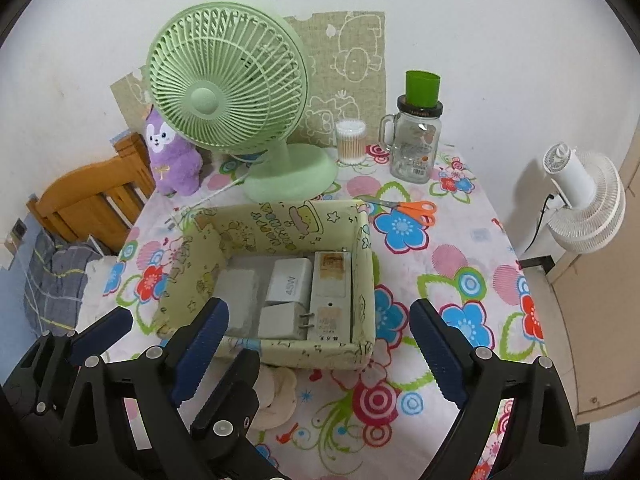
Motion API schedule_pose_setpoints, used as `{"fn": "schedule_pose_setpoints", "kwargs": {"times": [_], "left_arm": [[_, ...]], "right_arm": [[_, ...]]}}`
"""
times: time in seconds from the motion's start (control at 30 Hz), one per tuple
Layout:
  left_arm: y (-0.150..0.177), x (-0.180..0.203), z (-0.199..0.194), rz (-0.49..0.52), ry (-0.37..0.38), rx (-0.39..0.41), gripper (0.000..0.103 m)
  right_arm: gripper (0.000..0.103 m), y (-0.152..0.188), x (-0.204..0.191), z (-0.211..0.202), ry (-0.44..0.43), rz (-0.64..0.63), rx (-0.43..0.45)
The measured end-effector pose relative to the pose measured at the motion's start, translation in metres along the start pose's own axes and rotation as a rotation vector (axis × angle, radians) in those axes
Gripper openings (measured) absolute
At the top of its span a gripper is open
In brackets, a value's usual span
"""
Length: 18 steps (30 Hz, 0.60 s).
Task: Organize rigid objects
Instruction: 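Raise both tools out of the basket and pull back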
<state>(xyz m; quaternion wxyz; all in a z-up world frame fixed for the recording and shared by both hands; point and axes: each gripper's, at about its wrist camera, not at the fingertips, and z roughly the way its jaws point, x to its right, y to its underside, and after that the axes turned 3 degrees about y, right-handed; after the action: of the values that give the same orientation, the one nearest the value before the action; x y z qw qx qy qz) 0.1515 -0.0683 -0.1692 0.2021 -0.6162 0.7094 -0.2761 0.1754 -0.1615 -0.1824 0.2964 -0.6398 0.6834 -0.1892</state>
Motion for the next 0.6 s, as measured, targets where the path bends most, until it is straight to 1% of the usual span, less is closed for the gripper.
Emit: {"fn": "schedule_pose_setpoints", "kwargs": {"times": [0.6], "left_arm": [[0.021, 0.006, -0.056, 0.017, 0.006, 0.033, 0.098]], "right_arm": [[0.094, 0.023, -0.003, -0.060, 0.009, 0.006, 0.019]]}}
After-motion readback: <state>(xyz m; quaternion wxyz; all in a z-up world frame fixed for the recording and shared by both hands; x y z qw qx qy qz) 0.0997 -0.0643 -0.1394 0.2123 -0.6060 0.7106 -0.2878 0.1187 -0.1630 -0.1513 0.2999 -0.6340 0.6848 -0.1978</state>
